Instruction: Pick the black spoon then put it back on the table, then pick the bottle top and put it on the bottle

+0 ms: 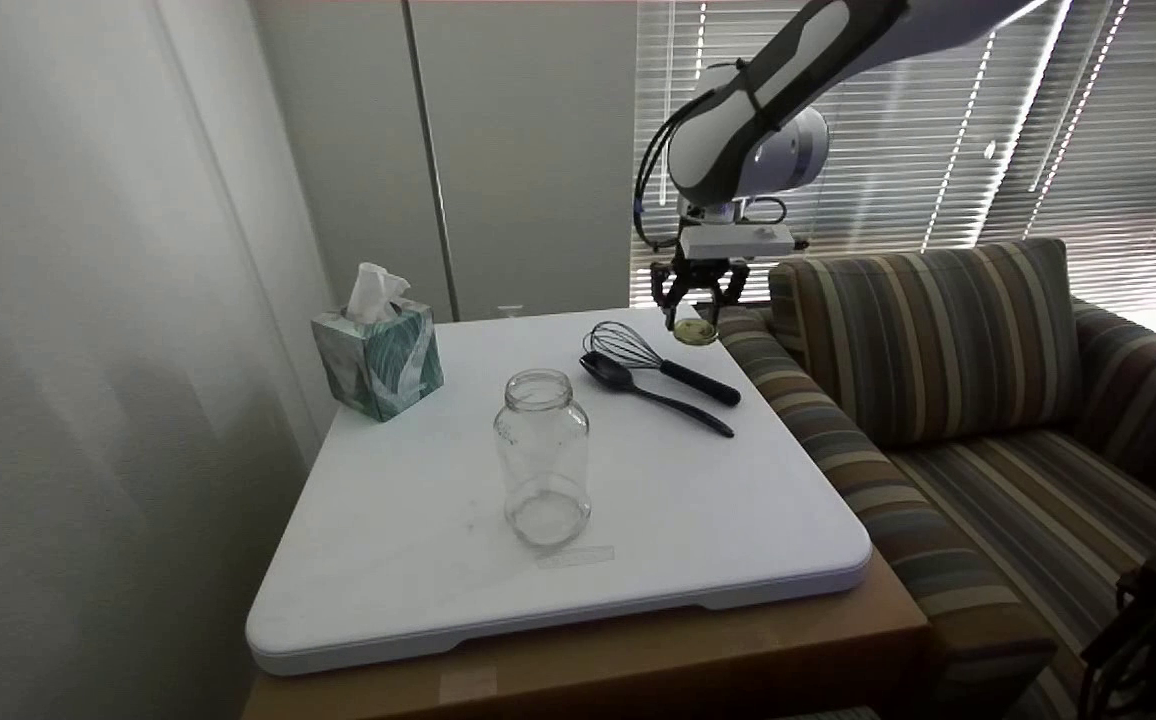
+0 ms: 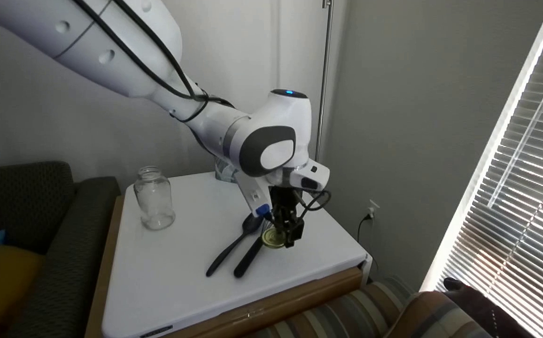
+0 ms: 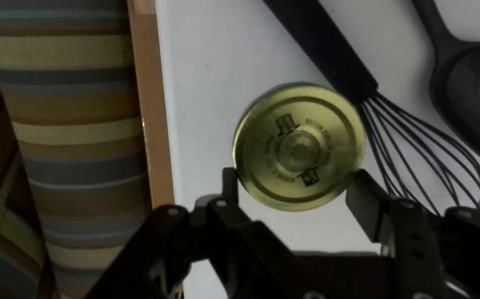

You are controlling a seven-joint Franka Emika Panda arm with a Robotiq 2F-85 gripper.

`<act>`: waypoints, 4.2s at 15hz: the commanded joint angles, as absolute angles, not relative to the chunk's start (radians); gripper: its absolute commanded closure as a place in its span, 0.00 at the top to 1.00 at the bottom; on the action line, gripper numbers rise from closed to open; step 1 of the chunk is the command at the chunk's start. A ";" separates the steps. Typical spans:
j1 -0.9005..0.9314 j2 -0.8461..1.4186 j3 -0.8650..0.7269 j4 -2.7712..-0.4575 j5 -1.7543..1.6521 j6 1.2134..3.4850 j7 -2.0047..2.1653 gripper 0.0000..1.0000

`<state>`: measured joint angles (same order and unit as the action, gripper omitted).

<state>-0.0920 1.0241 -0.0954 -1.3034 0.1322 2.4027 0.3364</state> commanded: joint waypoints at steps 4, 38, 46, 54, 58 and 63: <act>-0.056 0.884 -0.082 -1.344 0.052 2.390 0.193 0.42; 0.164 0.800 0.188 -1.278 -0.058 2.211 -0.403 0.42; 0.148 0.740 0.196 -1.336 -0.059 2.146 -0.440 0.42; 0.143 0.648 0.189 -1.555 -0.067 2.215 -0.424 0.42; 0.123 0.612 0.196 -1.681 -0.048 2.356 -0.407 0.42; 0.105 0.589 0.219 -1.781 -0.035 2.483 -0.418 0.42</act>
<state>0.1319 0.6456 0.1952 -1.6791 -0.0486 2.4151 -0.4083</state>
